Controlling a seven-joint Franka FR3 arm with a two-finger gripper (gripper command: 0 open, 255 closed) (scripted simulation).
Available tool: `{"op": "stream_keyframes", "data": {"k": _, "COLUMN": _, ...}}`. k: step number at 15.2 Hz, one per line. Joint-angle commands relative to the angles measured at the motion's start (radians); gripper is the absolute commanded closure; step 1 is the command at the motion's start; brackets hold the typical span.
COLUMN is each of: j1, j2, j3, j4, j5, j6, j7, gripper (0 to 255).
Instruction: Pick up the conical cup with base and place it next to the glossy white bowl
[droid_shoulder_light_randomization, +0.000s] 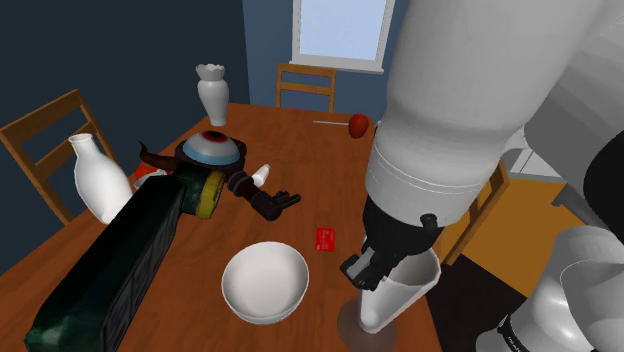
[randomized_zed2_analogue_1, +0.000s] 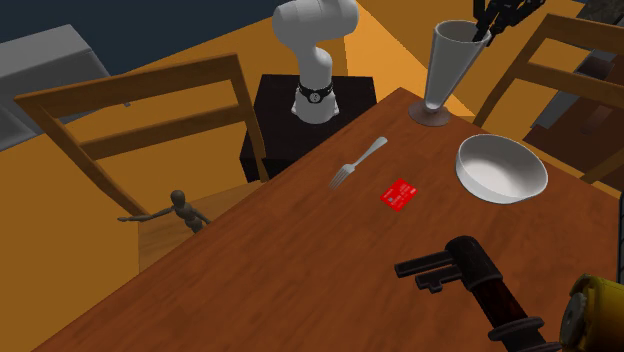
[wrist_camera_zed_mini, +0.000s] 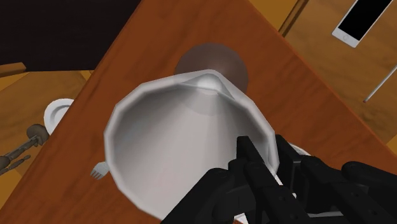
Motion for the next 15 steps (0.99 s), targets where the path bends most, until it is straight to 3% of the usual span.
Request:
{"op": "stream_keyframes", "data": {"k": 1, "j1": 0.001, "j2": 0.0, "j3": 0.004, "j4": -0.025, "j5": 0.002, "j6": 0.026, "j7": 0.002, "gripper": 255}}
{"op": "stream_keyframes", "data": {"k": 7, "j1": 0.006, "j2": 0.003, "j3": 0.018, "j4": -0.106, "j5": 0.008, "j6": 0.11, "j7": 0.011, "gripper": 255}}
{"op": "stream_keyframes", "data": {"k": 15, "j1": 0.006, "j2": 0.003, "j3": 0.018, "j4": -0.106, "j5": 0.008, "j6": 0.11, "j7": 0.011, "gripper": 255}}
